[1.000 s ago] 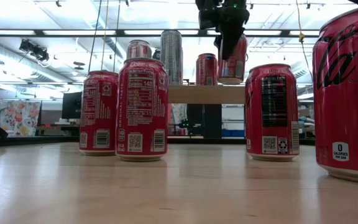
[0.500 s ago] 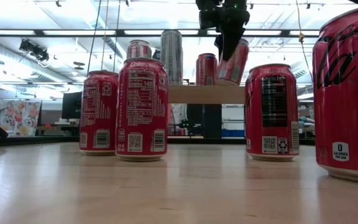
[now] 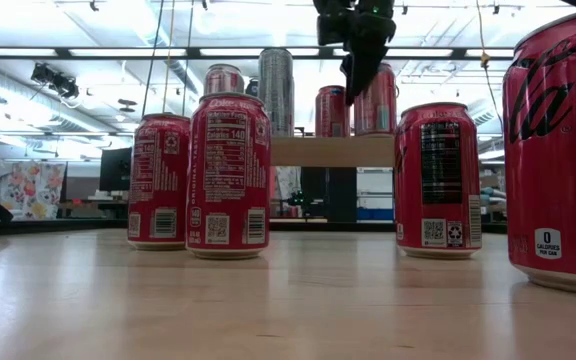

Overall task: Place canned beverage on shelf
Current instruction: Put the red soda can aligned with the other red soda can on the shelf

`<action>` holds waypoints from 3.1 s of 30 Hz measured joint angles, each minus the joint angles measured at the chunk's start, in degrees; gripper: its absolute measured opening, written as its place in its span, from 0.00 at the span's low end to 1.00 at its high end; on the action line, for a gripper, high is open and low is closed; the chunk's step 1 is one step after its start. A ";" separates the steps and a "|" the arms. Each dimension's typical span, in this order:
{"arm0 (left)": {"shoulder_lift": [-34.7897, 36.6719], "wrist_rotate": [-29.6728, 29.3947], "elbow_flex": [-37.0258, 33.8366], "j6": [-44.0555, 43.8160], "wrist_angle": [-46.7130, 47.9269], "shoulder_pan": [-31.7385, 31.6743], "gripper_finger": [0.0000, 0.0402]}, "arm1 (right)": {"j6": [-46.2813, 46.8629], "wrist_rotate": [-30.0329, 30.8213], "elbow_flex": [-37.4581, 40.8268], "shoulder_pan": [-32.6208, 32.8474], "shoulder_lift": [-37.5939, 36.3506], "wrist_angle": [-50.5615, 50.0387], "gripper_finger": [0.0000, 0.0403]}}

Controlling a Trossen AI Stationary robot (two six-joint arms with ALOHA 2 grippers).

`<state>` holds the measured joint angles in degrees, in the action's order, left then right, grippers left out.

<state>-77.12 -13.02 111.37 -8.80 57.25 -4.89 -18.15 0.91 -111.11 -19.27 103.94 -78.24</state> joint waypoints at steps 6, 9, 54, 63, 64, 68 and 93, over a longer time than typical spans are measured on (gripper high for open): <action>-0.02 0.00 0.00 -0.31 0.02 0.00 0.72 | 0.13 2.34 0.00 0.00 -0.54 0.68 0.80; -0.02 0.00 0.00 -0.32 0.02 0.00 0.72 | 0.40 2.46 -0.01 0.00 -1.85 1.55 0.80; -0.04 0.00 0.00 0.66 -1.11 0.28 0.72 | 17.49 4.79 29.53 -3.10 -22.95 10.94 0.71; -0.04 -0.02 -0.02 1.07 -0.95 0.28 0.72 | 16.65 4.40 36.20 -2.93 -22.86 23.01 0.69; -0.04 -0.02 -0.02 1.07 -0.93 0.28 0.72 | 16.39 4.02 36.22 -2.95 -22.80 23.41 0.68; -0.04 -0.02 -0.01 1.36 -0.92 0.28 0.72 | 14.78 3.11 36.24 -2.94 -22.59 24.48 0.63; -0.04 -0.02 -0.01 1.49 -0.92 0.31 0.72 | 5.13 -4.43 36.24 -2.93 -22.53 32.45 0.54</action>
<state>-77.17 -13.04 111.37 -7.31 56.34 -4.58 -13.03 -3.52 -74.87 -22.20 81.41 -45.79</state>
